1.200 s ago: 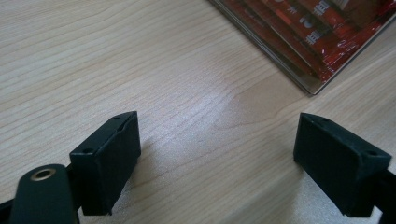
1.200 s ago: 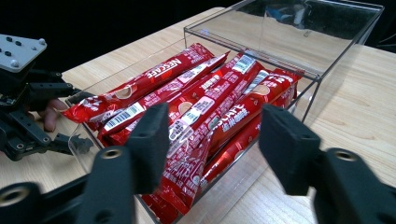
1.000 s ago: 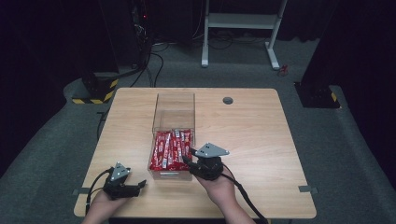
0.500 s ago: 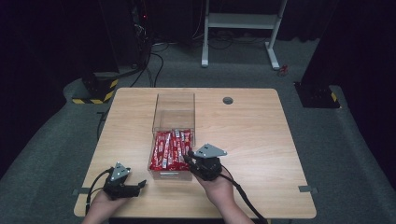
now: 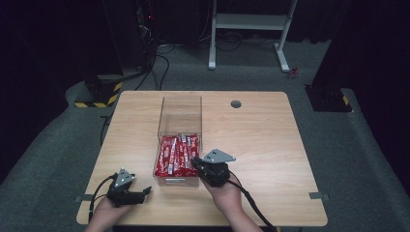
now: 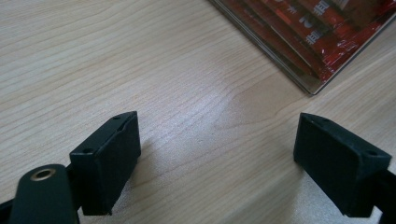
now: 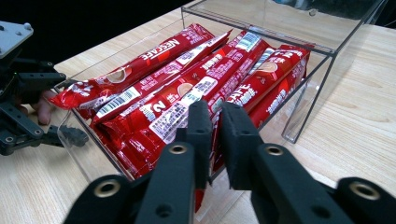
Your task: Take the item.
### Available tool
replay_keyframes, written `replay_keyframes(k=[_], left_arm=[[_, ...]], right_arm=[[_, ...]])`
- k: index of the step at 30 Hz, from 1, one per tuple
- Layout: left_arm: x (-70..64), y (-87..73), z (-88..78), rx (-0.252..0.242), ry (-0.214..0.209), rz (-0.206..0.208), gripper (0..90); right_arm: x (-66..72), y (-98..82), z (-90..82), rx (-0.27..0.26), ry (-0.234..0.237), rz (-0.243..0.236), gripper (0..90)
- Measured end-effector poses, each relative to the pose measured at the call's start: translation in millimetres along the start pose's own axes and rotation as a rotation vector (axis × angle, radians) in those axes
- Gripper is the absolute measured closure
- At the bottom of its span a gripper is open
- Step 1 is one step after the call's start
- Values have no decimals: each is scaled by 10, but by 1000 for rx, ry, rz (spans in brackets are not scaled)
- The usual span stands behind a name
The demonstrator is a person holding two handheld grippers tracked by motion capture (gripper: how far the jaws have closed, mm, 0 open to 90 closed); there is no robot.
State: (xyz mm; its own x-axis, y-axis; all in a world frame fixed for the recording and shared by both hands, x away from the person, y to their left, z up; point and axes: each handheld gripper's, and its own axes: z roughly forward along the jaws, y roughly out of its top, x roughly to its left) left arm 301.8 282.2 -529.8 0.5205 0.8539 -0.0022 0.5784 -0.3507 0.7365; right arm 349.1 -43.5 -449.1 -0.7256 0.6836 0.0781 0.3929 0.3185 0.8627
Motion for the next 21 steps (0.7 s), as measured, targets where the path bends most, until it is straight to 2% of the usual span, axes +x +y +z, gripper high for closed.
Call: replay_keyframes(k=[5, 21], left_arm=[[1, 0, 0, 0, 0, 0, 153], [4, 7, 7, 1, -3, 2, 152]], right_arm=[[-16, -9, -9, -10, 11, 17, 898], [32, -44, -89, -17, 23, 3, 900]])
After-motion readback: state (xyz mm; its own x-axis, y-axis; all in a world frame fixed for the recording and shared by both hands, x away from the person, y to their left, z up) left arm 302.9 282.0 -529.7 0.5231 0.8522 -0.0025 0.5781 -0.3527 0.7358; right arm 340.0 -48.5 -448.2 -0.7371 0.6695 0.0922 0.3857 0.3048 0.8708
